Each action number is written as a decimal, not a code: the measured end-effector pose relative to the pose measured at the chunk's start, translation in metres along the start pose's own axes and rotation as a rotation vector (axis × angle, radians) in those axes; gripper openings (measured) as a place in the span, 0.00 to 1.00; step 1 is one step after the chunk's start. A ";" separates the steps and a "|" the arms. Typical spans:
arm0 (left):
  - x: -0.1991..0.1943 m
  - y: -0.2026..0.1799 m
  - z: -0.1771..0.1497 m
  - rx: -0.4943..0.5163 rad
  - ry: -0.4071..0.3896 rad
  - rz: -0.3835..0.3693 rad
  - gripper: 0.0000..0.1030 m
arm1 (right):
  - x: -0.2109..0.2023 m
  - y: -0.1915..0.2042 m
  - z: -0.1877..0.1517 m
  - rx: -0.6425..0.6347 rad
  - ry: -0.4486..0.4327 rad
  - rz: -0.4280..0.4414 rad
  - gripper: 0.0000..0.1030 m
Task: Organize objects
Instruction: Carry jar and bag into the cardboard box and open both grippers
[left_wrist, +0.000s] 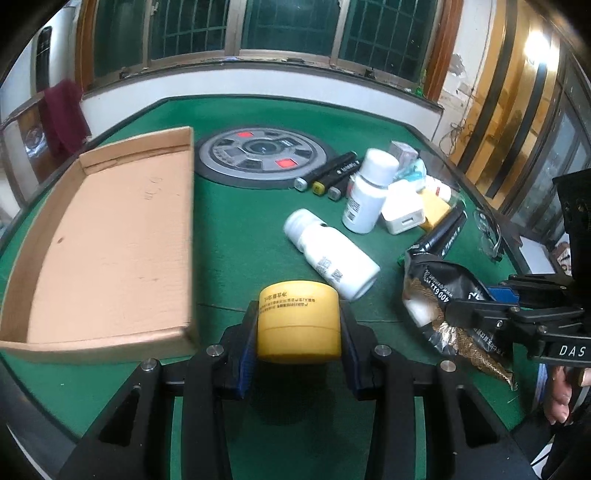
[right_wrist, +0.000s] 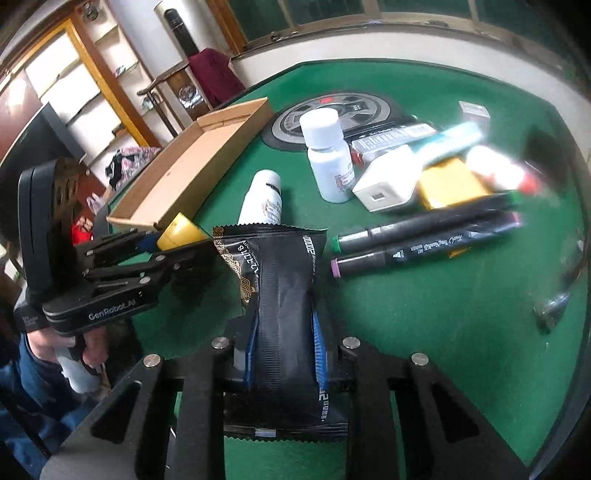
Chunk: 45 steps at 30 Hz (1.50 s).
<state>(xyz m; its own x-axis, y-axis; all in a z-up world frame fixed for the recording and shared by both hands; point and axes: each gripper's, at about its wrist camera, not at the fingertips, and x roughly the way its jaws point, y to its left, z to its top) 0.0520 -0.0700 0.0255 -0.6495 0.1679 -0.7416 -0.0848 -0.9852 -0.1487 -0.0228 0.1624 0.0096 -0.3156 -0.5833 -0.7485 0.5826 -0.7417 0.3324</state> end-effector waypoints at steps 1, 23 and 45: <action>-0.004 0.005 0.001 -0.010 -0.009 0.000 0.34 | -0.001 0.000 0.004 0.001 -0.004 0.004 0.20; -0.024 0.169 0.076 -0.153 -0.020 0.140 0.34 | 0.073 0.115 0.141 -0.035 0.014 0.069 0.21; 0.058 0.242 0.103 -0.243 0.093 0.162 0.34 | 0.250 0.126 0.249 0.103 0.138 -0.037 0.21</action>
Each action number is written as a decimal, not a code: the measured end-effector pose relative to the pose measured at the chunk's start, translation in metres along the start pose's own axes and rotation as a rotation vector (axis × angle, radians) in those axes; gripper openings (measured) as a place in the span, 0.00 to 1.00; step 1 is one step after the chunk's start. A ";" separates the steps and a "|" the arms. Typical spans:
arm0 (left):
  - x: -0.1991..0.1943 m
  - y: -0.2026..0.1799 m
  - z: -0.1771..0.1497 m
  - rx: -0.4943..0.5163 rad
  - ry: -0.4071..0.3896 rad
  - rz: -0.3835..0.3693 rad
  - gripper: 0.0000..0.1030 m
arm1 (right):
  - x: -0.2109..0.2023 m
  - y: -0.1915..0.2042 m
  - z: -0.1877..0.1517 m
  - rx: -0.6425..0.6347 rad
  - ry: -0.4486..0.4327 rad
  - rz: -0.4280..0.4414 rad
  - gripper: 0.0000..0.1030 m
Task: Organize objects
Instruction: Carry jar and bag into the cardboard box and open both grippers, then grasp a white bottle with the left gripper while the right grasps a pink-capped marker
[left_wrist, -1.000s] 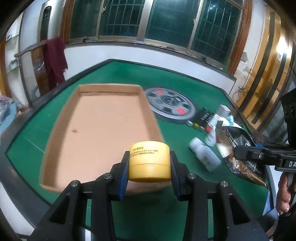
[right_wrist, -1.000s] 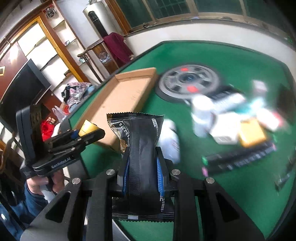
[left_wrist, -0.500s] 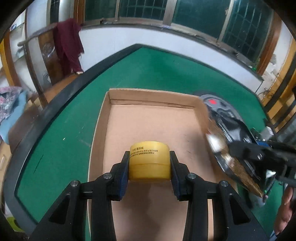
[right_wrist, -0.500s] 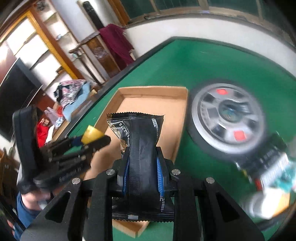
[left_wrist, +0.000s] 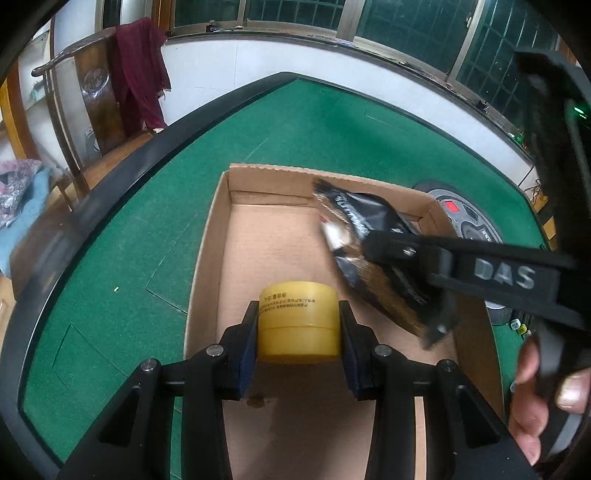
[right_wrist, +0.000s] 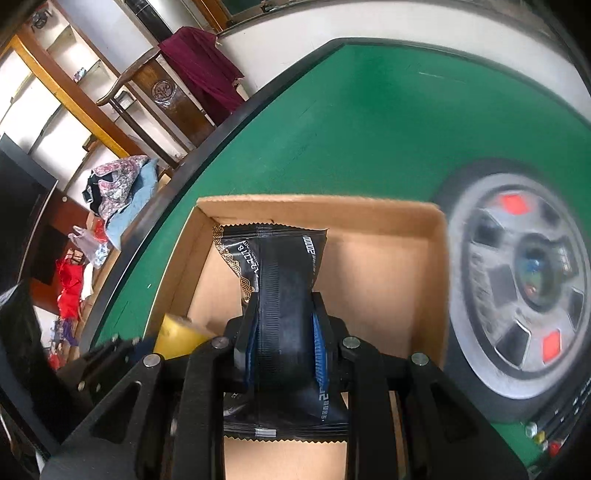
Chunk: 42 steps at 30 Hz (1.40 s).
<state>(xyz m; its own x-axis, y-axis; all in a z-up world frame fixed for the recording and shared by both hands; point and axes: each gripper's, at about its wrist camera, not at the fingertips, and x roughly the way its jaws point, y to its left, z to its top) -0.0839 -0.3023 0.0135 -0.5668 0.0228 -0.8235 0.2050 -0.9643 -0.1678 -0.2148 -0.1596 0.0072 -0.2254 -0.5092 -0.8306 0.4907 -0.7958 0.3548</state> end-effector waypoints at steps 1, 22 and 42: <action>-0.001 0.000 -0.001 -0.004 -0.002 0.007 0.34 | 0.004 -0.001 0.001 0.007 0.001 0.001 0.21; -0.024 0.000 -0.022 -0.037 -0.053 0.032 0.39 | -0.046 -0.006 -0.016 0.005 -0.057 0.105 0.24; -0.111 -0.151 -0.085 0.179 -0.205 -0.183 0.67 | -0.252 -0.197 -0.212 0.308 -0.389 0.016 0.50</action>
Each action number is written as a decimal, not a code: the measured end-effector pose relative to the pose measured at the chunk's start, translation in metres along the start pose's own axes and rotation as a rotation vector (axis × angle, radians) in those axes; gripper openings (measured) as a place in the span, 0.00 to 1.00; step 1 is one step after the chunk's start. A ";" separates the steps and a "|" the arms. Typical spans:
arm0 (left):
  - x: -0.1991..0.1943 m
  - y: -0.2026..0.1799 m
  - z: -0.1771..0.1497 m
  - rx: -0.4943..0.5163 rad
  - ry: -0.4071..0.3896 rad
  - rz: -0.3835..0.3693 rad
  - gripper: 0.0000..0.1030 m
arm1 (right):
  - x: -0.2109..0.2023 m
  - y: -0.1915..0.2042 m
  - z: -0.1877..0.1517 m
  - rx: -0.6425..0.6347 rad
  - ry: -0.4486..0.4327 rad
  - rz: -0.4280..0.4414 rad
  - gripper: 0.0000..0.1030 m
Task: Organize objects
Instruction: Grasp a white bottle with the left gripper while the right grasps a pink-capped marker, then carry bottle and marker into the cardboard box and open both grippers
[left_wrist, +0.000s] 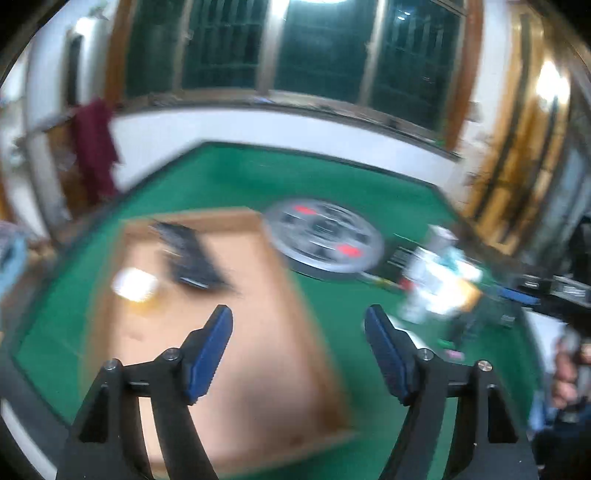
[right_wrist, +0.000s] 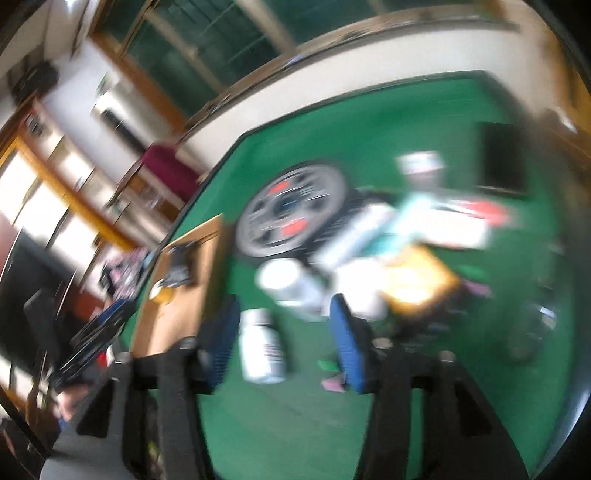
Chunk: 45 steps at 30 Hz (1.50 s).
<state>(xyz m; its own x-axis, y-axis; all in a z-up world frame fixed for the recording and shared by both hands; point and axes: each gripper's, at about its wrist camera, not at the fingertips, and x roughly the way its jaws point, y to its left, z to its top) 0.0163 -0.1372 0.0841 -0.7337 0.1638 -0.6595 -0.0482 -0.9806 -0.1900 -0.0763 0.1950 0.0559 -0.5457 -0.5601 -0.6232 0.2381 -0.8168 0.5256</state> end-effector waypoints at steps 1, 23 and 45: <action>0.009 -0.015 -0.004 -0.017 0.038 -0.046 0.67 | -0.004 -0.010 -0.002 0.017 -0.016 -0.005 0.50; 0.106 -0.072 -0.033 0.045 0.182 0.192 0.41 | 0.019 -0.060 -0.019 0.115 0.097 -0.130 0.50; 0.116 -0.075 -0.030 0.098 0.190 0.248 0.28 | 0.014 -0.054 -0.022 -0.098 0.088 -0.295 0.12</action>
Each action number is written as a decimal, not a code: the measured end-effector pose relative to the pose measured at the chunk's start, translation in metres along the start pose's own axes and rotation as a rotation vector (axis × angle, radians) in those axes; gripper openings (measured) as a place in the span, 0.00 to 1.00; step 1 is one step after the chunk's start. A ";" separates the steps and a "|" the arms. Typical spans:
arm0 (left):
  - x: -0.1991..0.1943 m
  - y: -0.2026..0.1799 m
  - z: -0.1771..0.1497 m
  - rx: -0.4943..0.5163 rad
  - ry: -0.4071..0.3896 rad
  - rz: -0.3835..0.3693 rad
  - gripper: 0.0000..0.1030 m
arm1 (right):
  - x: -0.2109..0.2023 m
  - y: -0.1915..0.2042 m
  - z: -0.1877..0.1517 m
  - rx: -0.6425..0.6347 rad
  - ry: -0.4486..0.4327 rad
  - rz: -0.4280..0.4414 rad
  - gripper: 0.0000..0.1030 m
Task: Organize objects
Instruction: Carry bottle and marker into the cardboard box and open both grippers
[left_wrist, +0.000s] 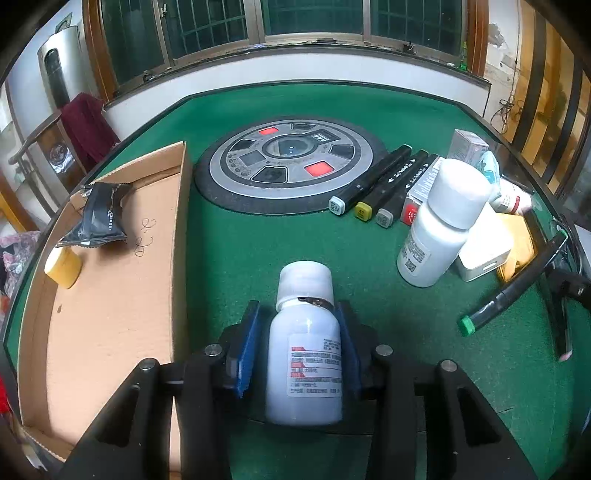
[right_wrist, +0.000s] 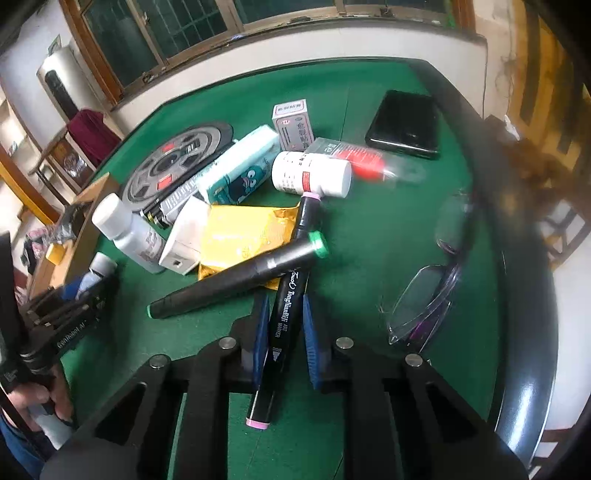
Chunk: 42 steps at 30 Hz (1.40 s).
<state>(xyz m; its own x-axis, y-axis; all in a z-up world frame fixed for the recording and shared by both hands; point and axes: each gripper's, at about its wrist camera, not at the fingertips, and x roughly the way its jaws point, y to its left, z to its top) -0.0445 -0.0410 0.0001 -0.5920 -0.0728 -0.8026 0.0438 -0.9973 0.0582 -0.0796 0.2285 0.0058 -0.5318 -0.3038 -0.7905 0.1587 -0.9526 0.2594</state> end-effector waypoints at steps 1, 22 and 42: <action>-0.001 0.001 0.000 -0.005 -0.003 -0.004 0.28 | -0.004 -0.001 0.001 0.007 -0.016 -0.002 0.12; -0.050 0.003 -0.012 -0.077 -0.087 -0.198 0.28 | -0.049 -0.012 0.016 0.106 -0.266 0.081 0.12; -0.098 0.110 -0.020 -0.301 -0.211 -0.210 0.29 | -0.023 0.110 0.006 -0.120 -0.092 0.407 0.12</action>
<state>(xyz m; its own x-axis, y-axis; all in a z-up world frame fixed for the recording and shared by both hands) 0.0344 -0.1441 0.0732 -0.7633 0.1027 -0.6379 0.1187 -0.9482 -0.2947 -0.0547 0.1311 0.0560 -0.4769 -0.6581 -0.5827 0.4639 -0.7515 0.4691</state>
